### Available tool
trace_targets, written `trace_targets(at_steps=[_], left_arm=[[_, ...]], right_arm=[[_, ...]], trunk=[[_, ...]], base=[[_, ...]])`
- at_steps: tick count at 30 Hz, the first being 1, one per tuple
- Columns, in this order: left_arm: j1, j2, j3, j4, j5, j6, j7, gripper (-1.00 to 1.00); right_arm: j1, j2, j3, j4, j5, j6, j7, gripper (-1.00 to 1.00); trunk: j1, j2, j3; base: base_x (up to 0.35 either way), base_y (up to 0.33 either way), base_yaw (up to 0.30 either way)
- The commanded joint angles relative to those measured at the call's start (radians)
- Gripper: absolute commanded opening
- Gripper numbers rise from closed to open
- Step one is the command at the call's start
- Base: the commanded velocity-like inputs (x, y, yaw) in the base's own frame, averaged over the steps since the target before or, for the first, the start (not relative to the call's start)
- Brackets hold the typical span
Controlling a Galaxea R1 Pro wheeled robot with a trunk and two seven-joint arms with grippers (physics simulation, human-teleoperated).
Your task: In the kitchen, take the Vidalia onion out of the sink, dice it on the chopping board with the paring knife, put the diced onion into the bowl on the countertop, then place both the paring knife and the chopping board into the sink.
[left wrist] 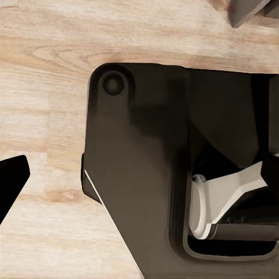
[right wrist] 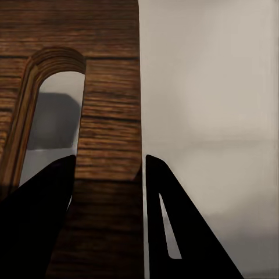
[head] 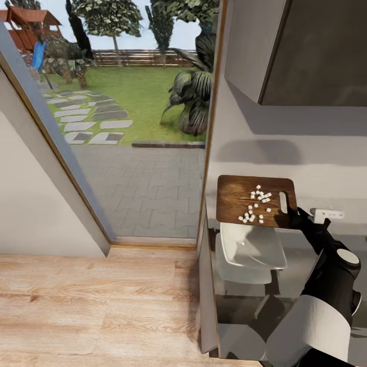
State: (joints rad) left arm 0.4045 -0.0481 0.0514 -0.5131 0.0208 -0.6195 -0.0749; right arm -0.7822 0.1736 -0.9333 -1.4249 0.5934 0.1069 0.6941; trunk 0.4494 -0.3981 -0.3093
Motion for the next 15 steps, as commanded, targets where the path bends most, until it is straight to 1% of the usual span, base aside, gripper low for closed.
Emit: trace_targets(at_steps=[1, 8, 12, 15], left_arm=[[0.0, -0.001, 0.005, -0.001, 0.002, 0.0, -0.008, 1.0], [0.0, -0.001, 0.005, -0.001, 0.002, 0.0, -0.008, 1.0], [0.0, -0.001, 0.005, -0.001, 0.002, 0.0, -0.008, 1.0], [0.0, -0.001, 0.005, -0.001, 0.002, 0.0, -0.008, 1.0]], right_arm=[[-0.002, 0.001, -0.003, -0.002, 0.002, 0.005, 0.007, -1.0], [-0.002, -0.002, -0.004, -0.002, 0.002, -0.001, 0.007, -1.0], [-0.002, -0.004, -0.006, -0.002, 0.002, -0.048, 0.005, -1.0], [-0.002, -0.004, -0.025, -0.002, 0.002, -0.065, 0.005, -1.0]], trunk=[[0.001, -0.002, -0.002], [0.001, -0.002, -0.002], [0.001, -0.002, -0.002], [0.001, -0.002, -0.002]], base=[[0.0, 0.0, 0.0], [0.0, 0.0, 0.0], [0.0, 0.0, 0.0], [0.0, 0.0, 0.0]])
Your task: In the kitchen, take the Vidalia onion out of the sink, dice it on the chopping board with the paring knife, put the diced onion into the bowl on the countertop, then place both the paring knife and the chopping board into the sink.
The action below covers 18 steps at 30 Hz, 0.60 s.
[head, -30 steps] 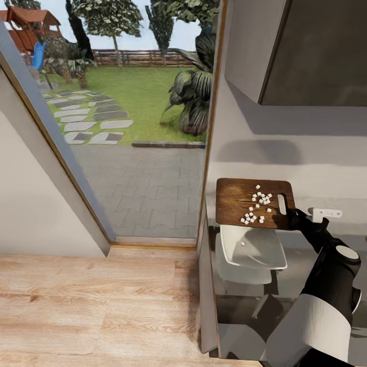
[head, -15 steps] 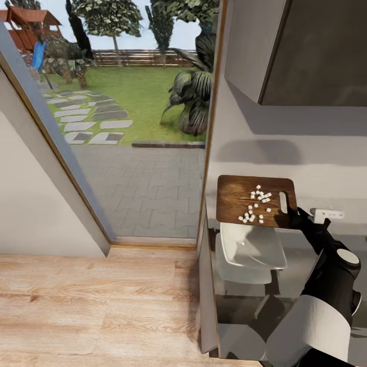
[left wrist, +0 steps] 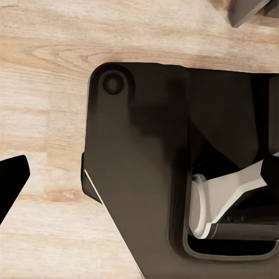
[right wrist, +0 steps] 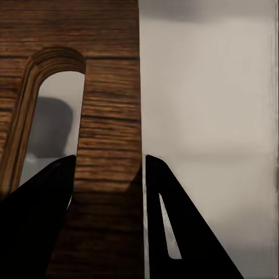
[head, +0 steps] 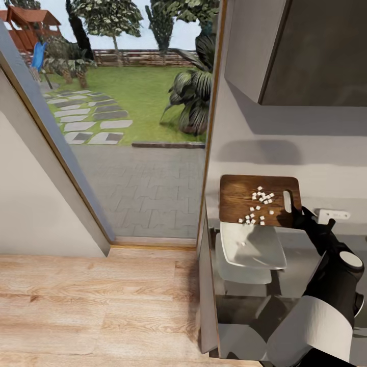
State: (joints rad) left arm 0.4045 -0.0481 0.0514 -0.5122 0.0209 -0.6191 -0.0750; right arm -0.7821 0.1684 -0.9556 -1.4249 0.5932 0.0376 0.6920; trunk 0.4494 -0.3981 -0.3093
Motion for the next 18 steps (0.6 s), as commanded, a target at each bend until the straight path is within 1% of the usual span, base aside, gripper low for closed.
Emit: trace_targets(at_steps=[1, 6, 18], left_arm=[[0.0, -0.001, 0.005, -0.002, 0.002, 0.0, -0.008, 1.0], [0.0, -0.001, 0.005, -0.002, 0.002, 0.0, -0.008, 1.0], [0.0, -0.001, 0.005, -0.002, 0.002, -0.001, -0.008, 1.0]], right_arm=[[-0.002, 0.001, -0.007, -0.002, 0.002, 0.002, 0.007, -1.0], [-0.002, 0.0, -0.015, -0.002, 0.002, -0.004, 0.007, -1.0], [-0.002, 0.001, -0.015, -0.002, 0.002, -0.005, 0.007, -1.0]], trunk=[[0.001, -0.002, -0.002], [0.001, -0.002, -0.002], [0.001, -0.002, -0.002]], base=[[0.0, 0.0, 0.0], [0.0, 0.0, 0.0], [0.0, 0.0, 0.0]])
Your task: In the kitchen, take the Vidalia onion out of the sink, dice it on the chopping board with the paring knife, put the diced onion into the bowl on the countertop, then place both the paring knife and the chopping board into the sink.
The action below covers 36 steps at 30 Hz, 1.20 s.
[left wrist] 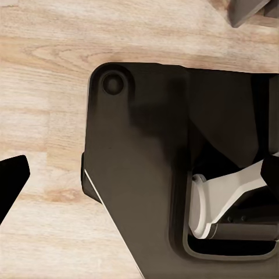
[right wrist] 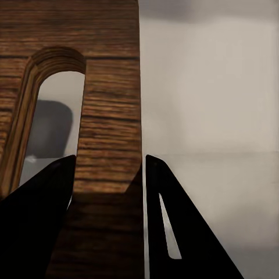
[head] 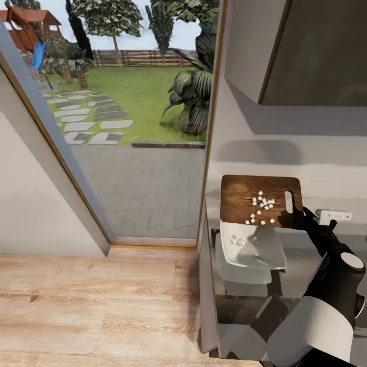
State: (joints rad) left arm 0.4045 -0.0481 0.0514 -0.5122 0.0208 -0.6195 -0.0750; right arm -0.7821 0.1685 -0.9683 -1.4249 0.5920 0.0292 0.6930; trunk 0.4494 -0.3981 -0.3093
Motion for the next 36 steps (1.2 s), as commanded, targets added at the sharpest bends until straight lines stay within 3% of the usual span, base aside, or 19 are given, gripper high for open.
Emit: trace_targets(at_steps=[1, 36], left_arm=[[0.001, -0.001, 0.005, -0.002, 0.002, 0.0, -0.008, 1.0], [0.001, 0.0, 0.005, -0.002, 0.002, 0.0, -0.008, 1.0]], right_arm=[[-0.002, 0.001, -0.003, -0.002, 0.003, 0.003, 0.007, -1.0], [-0.002, 0.004, -0.003, 0.012, 0.005, -0.091, 0.002, -1.0]], trunk=[[0.001, -0.002, -0.002], [0.001, -0.002, -0.002]], base=[[0.0, 0.0, 0.0], [0.0, 0.0, 0.0]])
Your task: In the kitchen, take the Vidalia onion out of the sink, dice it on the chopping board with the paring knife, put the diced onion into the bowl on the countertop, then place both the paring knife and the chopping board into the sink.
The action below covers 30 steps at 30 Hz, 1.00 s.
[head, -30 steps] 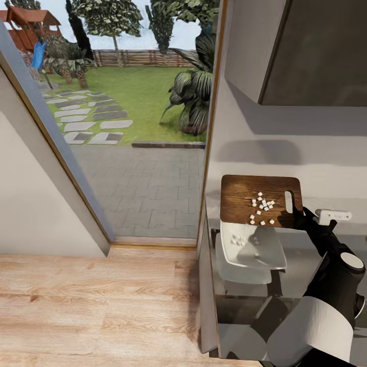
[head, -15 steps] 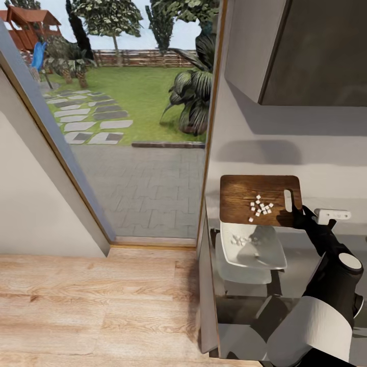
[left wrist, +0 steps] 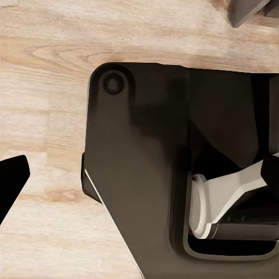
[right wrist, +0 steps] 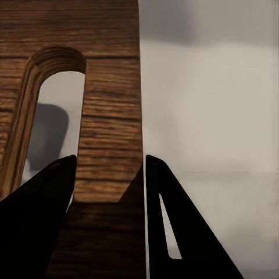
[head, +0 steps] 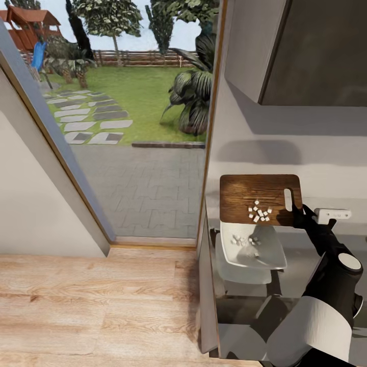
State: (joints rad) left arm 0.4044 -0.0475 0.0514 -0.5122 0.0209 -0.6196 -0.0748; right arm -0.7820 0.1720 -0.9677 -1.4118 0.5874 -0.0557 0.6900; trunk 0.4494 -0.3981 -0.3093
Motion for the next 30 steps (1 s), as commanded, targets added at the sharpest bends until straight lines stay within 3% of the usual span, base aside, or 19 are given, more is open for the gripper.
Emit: trace_targets(at_steps=[1, 30], left_arm=[[0.001, -0.001, 0.005, -0.002, 0.002, 0.0, -0.008, 1.0], [0.001, -0.002, 0.005, -0.002, 0.002, 0.0, -0.008, 1.0]], right_arm=[[-0.002, 0.001, -0.003, -0.001, 0.009, -0.006, 0.005, -1.0], [-0.002, 0.002, -0.003, -0.002, 0.01, -0.037, 0.006, -1.0]], trunk=[[0.001, -0.002, -0.002], [0.001, -0.002, -0.002]], base=[[0.0, 0.0, 0.0], [-0.005, -0.003, 0.0]])
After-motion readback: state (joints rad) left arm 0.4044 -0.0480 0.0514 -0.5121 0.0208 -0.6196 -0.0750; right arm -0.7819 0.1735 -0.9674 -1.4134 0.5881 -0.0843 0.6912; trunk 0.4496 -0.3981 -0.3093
